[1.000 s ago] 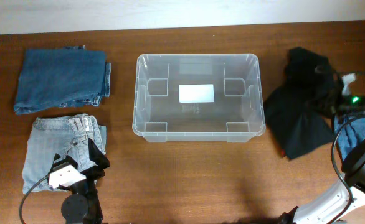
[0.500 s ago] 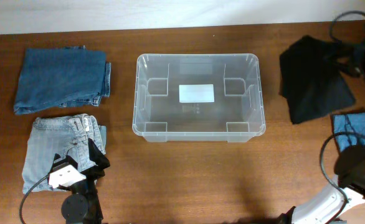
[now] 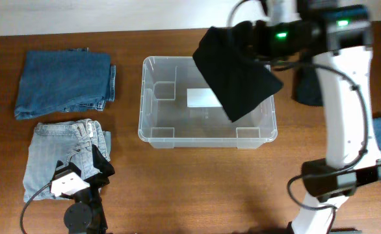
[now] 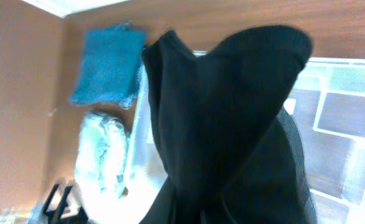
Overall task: Pack container
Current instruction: 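Lift the black shirt and carry it over the clear bin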
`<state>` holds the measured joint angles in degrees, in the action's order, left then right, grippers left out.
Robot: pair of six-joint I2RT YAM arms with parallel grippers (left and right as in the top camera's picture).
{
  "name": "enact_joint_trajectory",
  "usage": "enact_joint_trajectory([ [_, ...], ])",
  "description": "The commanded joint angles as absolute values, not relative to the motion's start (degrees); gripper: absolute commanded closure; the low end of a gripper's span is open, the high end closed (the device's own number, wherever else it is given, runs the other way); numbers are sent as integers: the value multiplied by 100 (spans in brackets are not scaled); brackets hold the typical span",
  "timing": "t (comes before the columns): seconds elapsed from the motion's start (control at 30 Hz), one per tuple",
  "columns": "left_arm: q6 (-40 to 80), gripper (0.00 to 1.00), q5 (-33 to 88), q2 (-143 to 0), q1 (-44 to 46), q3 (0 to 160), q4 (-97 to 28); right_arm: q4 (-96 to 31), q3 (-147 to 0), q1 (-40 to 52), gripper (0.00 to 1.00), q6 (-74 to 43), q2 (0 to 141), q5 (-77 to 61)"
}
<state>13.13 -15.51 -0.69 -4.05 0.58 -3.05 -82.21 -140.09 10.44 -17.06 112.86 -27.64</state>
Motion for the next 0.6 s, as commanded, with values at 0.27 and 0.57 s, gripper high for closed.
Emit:
enact_joint_trajectory([
  [0.27,1323,1,-1612,-34,-434,51,-333,-7465,-14035,2818,96,-3920,11611,89],
  [0.57,1323,1,-1612,-34,-434,51,-333,-7647,-14025,2773,96,-4233,12503,56],
])
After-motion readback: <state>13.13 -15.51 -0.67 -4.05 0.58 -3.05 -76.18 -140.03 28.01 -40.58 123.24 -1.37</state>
